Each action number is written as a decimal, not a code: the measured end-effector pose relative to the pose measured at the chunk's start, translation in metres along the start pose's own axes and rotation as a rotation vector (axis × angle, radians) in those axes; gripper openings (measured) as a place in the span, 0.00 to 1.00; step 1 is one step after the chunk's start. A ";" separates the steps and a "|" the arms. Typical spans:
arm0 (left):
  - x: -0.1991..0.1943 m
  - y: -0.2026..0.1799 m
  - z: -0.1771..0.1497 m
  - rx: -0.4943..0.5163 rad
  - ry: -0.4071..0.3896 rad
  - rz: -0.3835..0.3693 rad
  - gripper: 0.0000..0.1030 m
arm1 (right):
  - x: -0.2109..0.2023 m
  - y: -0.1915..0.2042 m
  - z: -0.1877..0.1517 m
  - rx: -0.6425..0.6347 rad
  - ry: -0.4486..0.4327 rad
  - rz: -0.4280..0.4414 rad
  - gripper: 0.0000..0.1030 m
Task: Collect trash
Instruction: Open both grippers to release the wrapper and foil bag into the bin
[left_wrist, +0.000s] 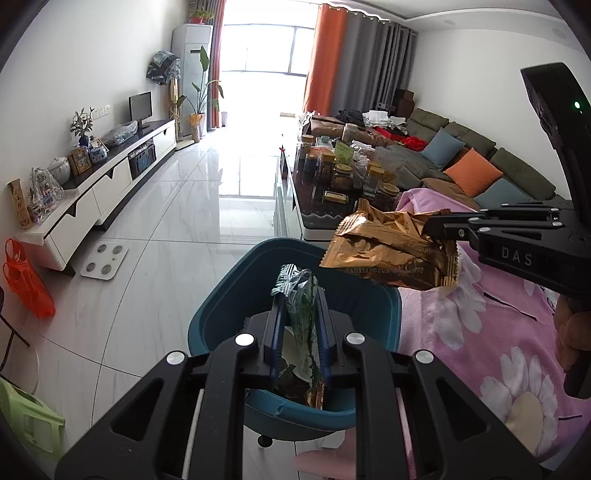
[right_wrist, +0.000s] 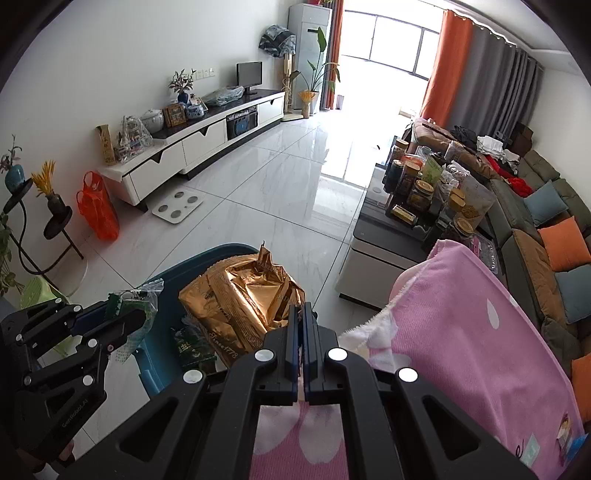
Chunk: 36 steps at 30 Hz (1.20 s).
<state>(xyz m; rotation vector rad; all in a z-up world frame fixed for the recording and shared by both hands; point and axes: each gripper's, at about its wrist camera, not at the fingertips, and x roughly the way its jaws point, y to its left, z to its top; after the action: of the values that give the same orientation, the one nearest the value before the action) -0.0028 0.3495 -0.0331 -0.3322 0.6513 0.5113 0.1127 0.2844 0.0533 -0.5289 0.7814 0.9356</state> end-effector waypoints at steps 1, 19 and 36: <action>0.003 0.002 -0.001 -0.002 0.005 0.002 0.16 | 0.004 0.002 0.002 -0.008 0.009 0.004 0.01; 0.078 0.006 -0.007 -0.035 0.104 0.018 0.18 | 0.078 0.035 0.021 -0.106 0.198 -0.031 0.01; 0.100 0.004 -0.008 -0.051 0.074 0.029 0.68 | 0.087 0.033 0.026 -0.076 0.206 -0.030 0.24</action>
<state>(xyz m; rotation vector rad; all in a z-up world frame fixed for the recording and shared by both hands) 0.0591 0.3843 -0.1042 -0.3915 0.7170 0.5458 0.1247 0.3637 -0.0013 -0.7094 0.9226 0.8947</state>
